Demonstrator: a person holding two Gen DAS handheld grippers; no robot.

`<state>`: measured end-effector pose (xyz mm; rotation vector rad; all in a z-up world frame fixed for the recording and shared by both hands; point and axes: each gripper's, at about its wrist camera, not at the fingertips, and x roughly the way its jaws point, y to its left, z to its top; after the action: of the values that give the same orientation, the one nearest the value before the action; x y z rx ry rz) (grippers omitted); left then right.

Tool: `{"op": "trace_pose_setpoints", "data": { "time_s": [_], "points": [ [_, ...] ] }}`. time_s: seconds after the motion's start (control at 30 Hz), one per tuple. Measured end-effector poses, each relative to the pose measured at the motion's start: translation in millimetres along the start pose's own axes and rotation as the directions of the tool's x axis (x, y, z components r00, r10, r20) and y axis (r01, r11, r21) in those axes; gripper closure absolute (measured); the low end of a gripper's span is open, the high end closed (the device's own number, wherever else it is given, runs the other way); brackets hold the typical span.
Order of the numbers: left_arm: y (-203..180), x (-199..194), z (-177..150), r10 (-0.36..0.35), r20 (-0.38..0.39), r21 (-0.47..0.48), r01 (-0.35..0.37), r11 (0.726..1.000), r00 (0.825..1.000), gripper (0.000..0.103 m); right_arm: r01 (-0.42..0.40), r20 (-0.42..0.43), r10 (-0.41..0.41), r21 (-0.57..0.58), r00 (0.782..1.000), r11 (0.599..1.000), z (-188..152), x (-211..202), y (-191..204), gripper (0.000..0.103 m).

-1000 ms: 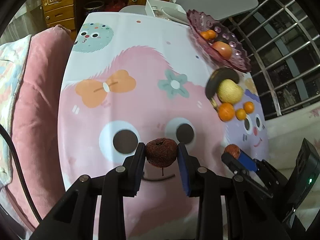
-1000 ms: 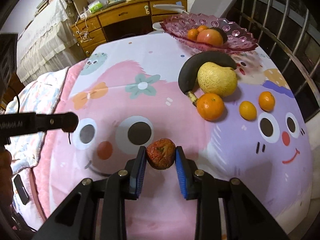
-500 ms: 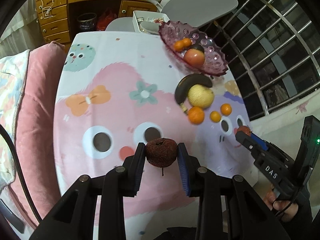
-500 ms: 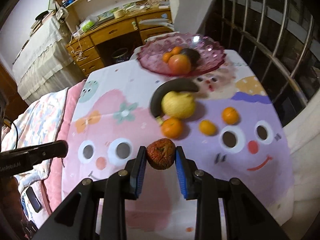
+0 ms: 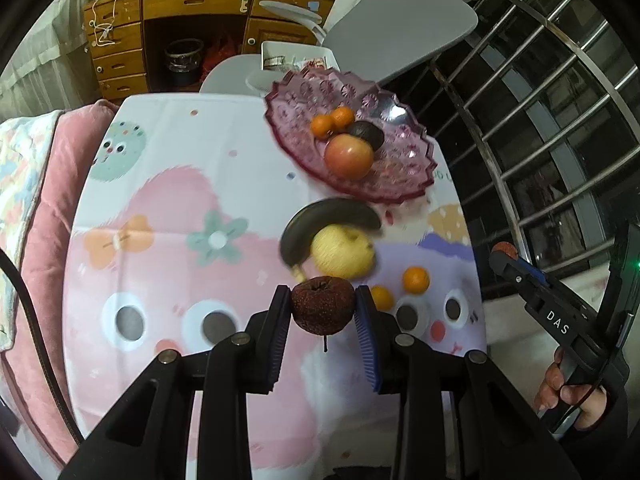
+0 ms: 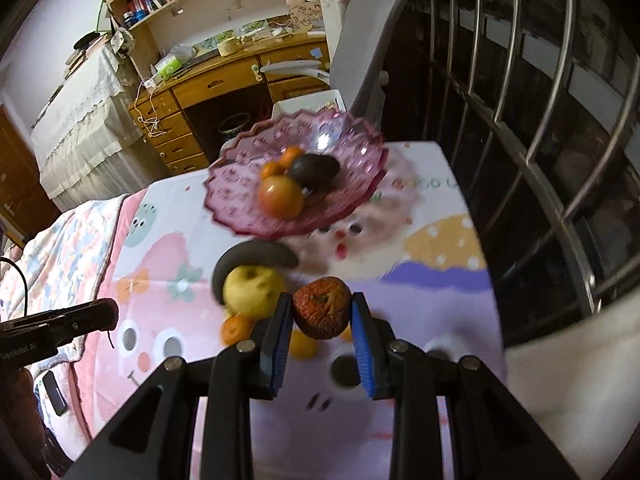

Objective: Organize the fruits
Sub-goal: 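Carry both lychees up over the pink bowl, then open both grippers to drop the lychees into the bowl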

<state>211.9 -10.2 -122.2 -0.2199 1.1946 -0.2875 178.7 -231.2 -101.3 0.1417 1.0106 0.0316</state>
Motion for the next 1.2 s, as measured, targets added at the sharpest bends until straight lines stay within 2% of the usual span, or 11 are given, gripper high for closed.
{"op": "trace_pose_setpoints", "data": {
  "time_s": [0.33,0.5,0.77,1.03,1.1,1.17,1.2],
  "points": [
    [-50.9,57.3,42.5,0.029,0.053,0.0,-0.029,1.0,0.998,0.072,-0.085,0.077,0.087,-0.023,0.993,0.996,53.5,34.2,-49.3,0.074],
    [-61.3,90.5,59.8,0.038,0.067,-0.017,-0.037,0.999,0.997,0.072,-0.142,0.098,0.144,-0.031,0.985,0.989,71.3,64.3,-61.3,0.074],
    [-65.0,130.6,83.2,0.064,0.098,-0.034,-0.061,0.998,0.993,0.072,-0.22,0.068,0.224,-0.064,0.972,0.973,80.9,107.5,-57.7,0.074],
    [-65.1,144.6,88.9,0.071,0.091,-0.046,-0.067,0.997,0.993,0.071,-0.273,0.037,0.277,-0.083,0.96,0.958,79.7,127.1,-49.5,0.073],
    [-65.0,143.5,88.4,0.073,0.092,-0.046,-0.069,0.997,0.993,0.068,-0.275,0.038,0.278,-0.081,0.96,0.958,80.4,128.5,-49.4,0.073],
    [-64.6,141.5,88.0,0.073,0.093,-0.051,-0.069,0.996,0.993,0.053,-0.282,0.029,0.285,-0.075,0.958,0.957,80.1,130.8,-49.6,0.073],
    [-64.6,140.2,87.6,0.073,0.096,-0.053,-0.069,0.996,0.993,0.05,-0.286,0.022,0.288,-0.07,0.957,0.956,79.6,131.8,-50.1,0.073]
  ]
}}
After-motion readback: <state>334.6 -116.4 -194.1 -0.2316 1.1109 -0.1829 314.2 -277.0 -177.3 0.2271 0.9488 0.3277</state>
